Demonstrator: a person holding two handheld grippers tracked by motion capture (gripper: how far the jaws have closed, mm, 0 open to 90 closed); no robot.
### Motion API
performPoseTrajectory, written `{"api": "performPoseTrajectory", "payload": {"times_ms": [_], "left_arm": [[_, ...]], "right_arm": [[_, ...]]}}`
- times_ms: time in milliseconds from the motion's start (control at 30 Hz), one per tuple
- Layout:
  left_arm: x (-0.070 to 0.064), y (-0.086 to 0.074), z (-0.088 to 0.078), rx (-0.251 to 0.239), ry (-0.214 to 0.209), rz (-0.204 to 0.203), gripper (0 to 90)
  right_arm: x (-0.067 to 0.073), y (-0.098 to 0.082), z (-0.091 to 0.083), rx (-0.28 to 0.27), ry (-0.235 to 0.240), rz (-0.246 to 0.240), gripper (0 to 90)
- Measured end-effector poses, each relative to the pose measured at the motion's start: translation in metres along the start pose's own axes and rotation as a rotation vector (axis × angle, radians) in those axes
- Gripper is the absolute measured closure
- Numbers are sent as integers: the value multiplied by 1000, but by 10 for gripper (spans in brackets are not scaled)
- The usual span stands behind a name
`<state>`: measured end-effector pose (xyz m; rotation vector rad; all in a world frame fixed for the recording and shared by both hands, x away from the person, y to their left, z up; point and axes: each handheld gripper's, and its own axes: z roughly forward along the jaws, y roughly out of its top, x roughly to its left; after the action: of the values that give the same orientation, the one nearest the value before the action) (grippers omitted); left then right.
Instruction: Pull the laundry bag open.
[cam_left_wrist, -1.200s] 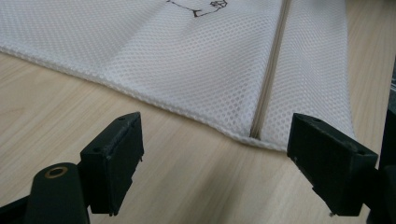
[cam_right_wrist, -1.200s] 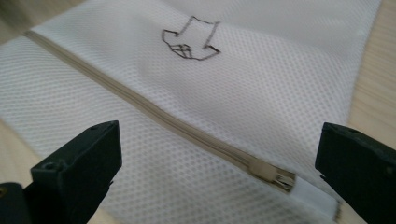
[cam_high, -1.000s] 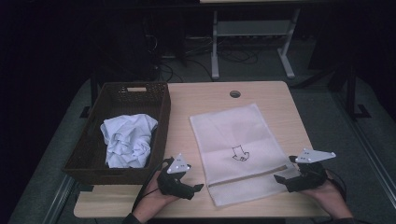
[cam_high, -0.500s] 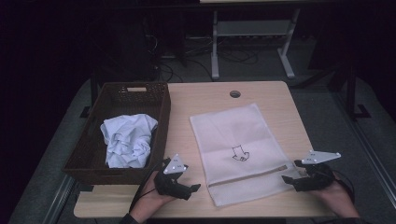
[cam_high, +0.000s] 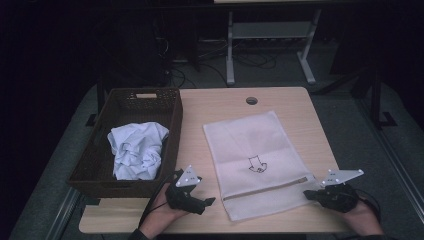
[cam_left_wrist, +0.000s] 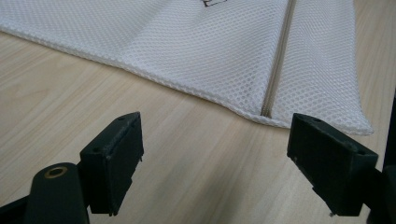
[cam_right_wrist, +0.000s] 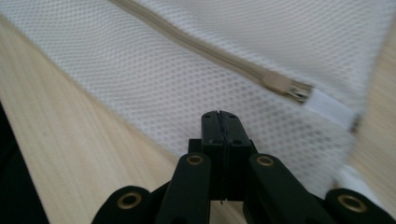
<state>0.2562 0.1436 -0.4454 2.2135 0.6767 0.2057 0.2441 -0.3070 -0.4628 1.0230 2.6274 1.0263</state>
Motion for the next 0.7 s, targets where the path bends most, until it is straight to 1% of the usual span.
{"api": "performPoseTrajectory", "payload": {"times_ms": [100,167,200,267,400,433,533,567,667,700], "left_arm": [[0,0,0,5,-4,1,180],[0,0,1,6,-5,2,180],[0,0,1,7,-6,1,180],[-1,0,1,8,-7,3,180],[0,0,2,12,-10,0,179],[0,0,2,13,-12,-1,176],[0,1,2,15,-15,-6,170],[-1,1,3,22,-20,3,155],[-2,1,3,29,-39,27,141],[-2,1,3,29,-39,27,141]], "right_arm": [[5,4,7,18,7,-12,892],[14,16,17,22,11,-26,892],[14,16,17,22,11,-26,892],[20,24,25,24,12,-33,892],[23,29,29,25,7,-33,892],[27,37,37,24,1,-43,893],[28,40,39,23,-4,-52,893],[33,46,46,15,-11,-60,892],[35,52,51,10,-9,-66,892],[35,52,51,10,-9,-66,892]]}}
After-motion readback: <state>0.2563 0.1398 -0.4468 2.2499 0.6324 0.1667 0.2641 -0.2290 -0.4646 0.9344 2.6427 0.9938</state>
